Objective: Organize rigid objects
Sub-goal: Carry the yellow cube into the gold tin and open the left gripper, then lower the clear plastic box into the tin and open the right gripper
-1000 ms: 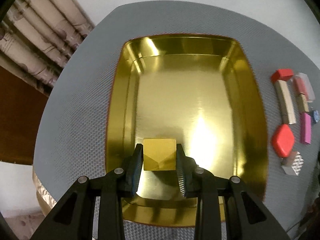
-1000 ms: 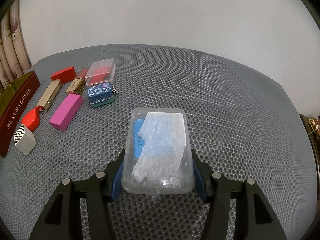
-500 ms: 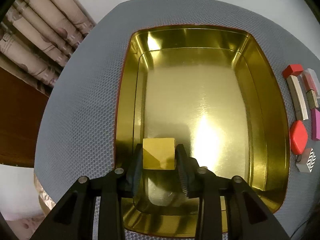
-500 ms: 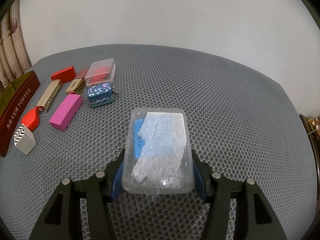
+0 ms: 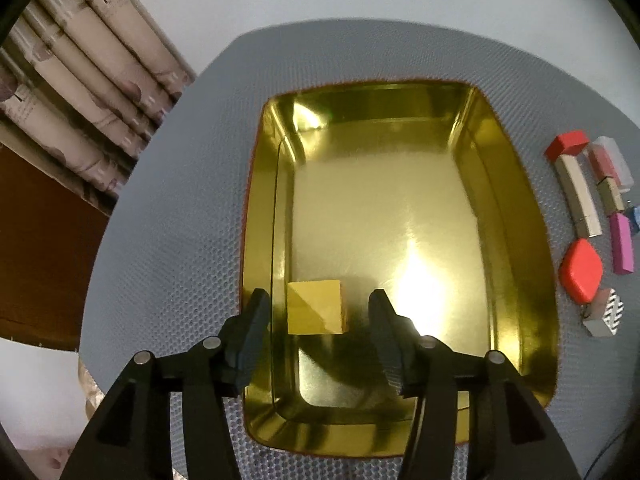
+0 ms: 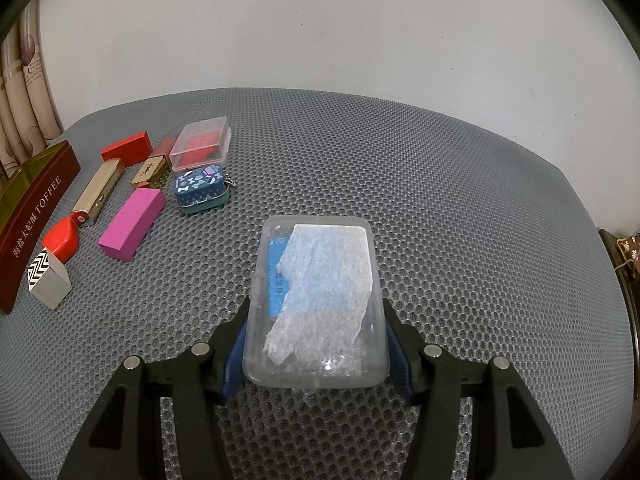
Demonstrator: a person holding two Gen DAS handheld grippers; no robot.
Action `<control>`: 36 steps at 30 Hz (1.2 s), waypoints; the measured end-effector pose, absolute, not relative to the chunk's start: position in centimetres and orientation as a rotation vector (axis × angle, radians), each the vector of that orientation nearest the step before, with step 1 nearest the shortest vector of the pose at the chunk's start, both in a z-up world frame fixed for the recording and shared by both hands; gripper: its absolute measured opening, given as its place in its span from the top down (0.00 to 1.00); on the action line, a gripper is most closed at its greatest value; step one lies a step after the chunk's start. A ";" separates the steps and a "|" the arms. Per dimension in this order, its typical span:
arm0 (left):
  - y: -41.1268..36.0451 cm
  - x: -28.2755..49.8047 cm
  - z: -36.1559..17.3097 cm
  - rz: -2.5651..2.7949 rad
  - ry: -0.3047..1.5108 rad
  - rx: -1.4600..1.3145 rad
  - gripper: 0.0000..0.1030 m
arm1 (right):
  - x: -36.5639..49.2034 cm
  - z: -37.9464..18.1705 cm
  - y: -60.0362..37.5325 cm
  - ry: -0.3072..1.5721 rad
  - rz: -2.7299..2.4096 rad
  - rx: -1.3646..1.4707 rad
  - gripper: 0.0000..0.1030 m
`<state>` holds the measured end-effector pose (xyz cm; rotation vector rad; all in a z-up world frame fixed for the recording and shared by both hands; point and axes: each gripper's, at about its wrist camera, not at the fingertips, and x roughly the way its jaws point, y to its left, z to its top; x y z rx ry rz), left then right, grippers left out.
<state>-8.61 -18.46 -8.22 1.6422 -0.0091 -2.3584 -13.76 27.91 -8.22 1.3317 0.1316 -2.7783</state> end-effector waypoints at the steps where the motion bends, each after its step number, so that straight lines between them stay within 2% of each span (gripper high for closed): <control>1: -18.4 -8.5 -7.9 -2.368 -0.015 1.630 0.53 | -13.8 -8.2 27.9 0.132 -2.778 1.332 0.43; 12: -16.1 -4.8 -5.0 -2.479 -0.030 1.467 0.48 | -13.9 -7.9 28.8 0.123 -2.776 1.330 0.43; 20: -18.3 -2.4 -5.0 -2.472 0.068 1.332 0.45 | -13.9 -7.8 29.4 0.137 -2.788 1.333 0.43; 25: -19.1 -1.6 -5.3 -2.453 0.086 1.265 0.40 | -14.0 -7.5 29.4 0.120 -2.806 1.375 0.44; 29: -19.0 -1.1 -6.0 -2.459 0.057 1.259 0.37 | -13.2 -6.2 29.1 0.147 -2.828 1.377 0.44; 36: -19.7 -1.1 -6.5 -2.446 0.118 1.247 0.32 | -12.5 -2.6 26.5 0.147 -2.816 1.292 0.44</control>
